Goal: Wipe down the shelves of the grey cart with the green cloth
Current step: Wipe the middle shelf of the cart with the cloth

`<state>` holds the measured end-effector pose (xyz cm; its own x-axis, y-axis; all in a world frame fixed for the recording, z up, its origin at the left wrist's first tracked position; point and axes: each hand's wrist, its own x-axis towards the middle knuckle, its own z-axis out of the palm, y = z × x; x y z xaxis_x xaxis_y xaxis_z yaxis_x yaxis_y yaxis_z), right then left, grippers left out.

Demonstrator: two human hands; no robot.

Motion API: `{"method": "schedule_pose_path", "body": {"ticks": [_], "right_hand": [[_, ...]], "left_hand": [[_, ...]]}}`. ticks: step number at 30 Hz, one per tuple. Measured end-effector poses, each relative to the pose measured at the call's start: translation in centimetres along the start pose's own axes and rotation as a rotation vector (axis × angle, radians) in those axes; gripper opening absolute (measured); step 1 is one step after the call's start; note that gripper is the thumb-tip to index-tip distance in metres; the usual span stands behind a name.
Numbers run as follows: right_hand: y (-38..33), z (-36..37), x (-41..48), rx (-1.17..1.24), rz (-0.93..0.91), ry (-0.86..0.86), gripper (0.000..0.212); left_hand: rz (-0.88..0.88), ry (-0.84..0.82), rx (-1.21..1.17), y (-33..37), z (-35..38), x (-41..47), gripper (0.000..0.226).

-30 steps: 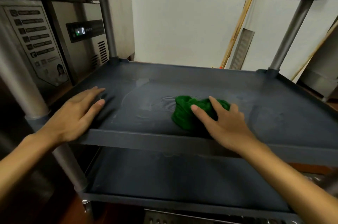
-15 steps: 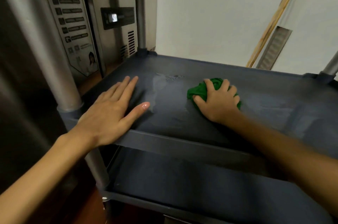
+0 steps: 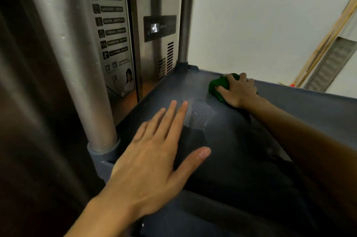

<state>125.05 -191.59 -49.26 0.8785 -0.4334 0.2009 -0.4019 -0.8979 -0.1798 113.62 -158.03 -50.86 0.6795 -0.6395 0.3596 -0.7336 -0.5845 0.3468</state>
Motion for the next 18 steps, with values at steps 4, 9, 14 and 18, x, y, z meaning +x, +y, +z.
{"method": "schedule_pose_path", "body": {"ticks": [4,9,14,18], "right_hand": [[-2.0,0.6,1.5,-0.01,-0.015,0.029,0.074],[-3.9,0.9,0.2,0.05,-0.079,0.041,0.078],[-6.1,0.5,-3.4,0.032,-0.22,0.018,0.075],[-6.6,-0.6,-8.0,0.099,-0.359,-0.027,0.069]], "left_hand": [[-0.059,0.023,-0.03,0.2,0.0,0.4,0.08],[-0.092,0.047,-0.024,-0.2,0.2,1.6,0.078],[-0.085,0.088,-0.045,-0.4,0.6,3.4,0.078],[-0.072,0.087,-0.05,-0.5,0.8,4.8,0.076]]}}
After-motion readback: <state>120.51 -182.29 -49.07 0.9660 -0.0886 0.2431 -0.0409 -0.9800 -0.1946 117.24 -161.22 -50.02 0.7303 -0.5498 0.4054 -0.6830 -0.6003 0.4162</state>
